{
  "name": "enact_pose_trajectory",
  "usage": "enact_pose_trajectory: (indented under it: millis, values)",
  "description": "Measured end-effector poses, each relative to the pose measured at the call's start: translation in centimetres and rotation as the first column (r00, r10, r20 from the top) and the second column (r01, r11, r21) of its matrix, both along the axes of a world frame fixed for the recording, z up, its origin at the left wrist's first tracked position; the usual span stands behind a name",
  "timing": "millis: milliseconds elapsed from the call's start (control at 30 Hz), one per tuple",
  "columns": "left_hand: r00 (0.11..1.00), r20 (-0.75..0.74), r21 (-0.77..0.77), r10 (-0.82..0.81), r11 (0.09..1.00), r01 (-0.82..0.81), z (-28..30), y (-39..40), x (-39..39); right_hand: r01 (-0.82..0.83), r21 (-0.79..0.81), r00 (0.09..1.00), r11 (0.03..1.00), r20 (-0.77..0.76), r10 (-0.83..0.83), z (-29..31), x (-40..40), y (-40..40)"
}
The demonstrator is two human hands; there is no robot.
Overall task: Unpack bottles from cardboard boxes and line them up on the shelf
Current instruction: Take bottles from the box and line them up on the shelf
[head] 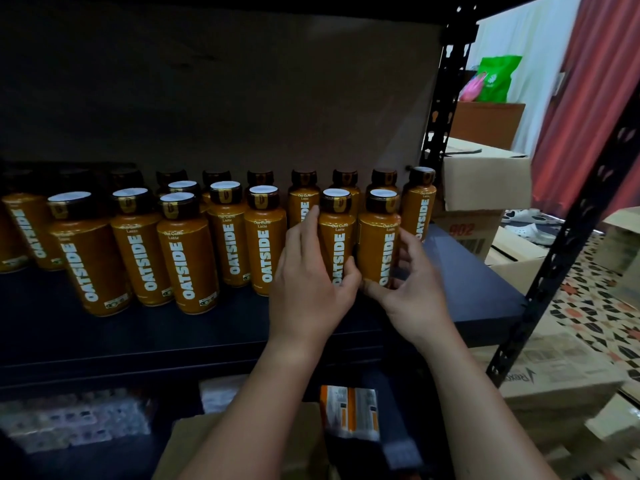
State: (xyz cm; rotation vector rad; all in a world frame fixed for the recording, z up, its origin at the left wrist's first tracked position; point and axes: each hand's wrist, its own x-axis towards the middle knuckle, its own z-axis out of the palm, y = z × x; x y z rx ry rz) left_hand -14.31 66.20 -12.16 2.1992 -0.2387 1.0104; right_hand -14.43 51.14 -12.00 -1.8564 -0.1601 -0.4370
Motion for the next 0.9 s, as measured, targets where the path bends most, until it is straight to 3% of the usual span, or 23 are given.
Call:
enact_pose_trajectory:
  millis: [333, 900]
  values:
    - [0.998, -0.067, 0.035, 0.013, 0.999, -0.011, -0.03, -0.14, 0.23, 0.077, -0.095, 0.997, 0.992, 0.025, -0.075, -0.38, 0.15, 0.67]
    - [0.997, -0.076, 0.028, 0.006, 1.0, -0.004, -0.12, -0.08, 0.14, 0.086, -0.095, 0.996, 0.992, 0.032, -0.083, -0.75, 0.31, 0.59]
